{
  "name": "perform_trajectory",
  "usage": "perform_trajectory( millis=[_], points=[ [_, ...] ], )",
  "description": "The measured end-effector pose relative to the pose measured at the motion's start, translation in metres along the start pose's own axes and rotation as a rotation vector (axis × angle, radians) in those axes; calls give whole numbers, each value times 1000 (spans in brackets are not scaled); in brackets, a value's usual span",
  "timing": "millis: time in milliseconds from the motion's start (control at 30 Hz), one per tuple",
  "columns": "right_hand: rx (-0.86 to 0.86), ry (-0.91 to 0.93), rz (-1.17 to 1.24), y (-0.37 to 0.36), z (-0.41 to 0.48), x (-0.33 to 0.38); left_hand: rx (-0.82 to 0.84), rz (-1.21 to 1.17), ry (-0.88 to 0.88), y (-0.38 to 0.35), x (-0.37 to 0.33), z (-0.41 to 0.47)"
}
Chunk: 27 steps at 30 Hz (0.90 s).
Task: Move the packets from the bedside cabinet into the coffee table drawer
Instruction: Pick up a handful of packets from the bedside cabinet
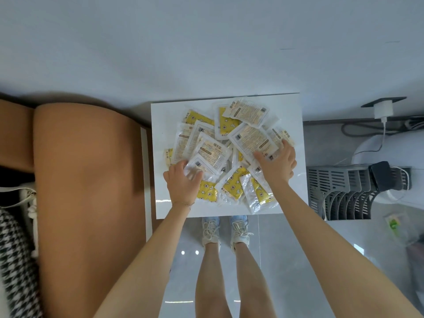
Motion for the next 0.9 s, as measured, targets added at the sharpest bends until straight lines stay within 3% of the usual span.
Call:
perform_trajectory(
  millis=[233,433,733,900],
  points=[
    [-95,-5,281,8,4,5,-39,-110,22,-1,-9,-3],
    [-115,-214,636,15,4,4,-14,-159,14,3,-12,5],
    [-28,-368,879,19,-18,6,57,-295,-18,25,-22,11],
    [-120,-430,918,25,-40,8,37,-201,-53,43,-26,10]
  ],
)
Point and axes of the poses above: each hand's wrist, its own z-axis towards the middle knuckle, its own y-axis out of the back of the hand, x = y × z, the point moved 1 cm from there along z, towards the middle knuckle, and after that the axes turned 9 degrees about y, right-handed, at the moved point
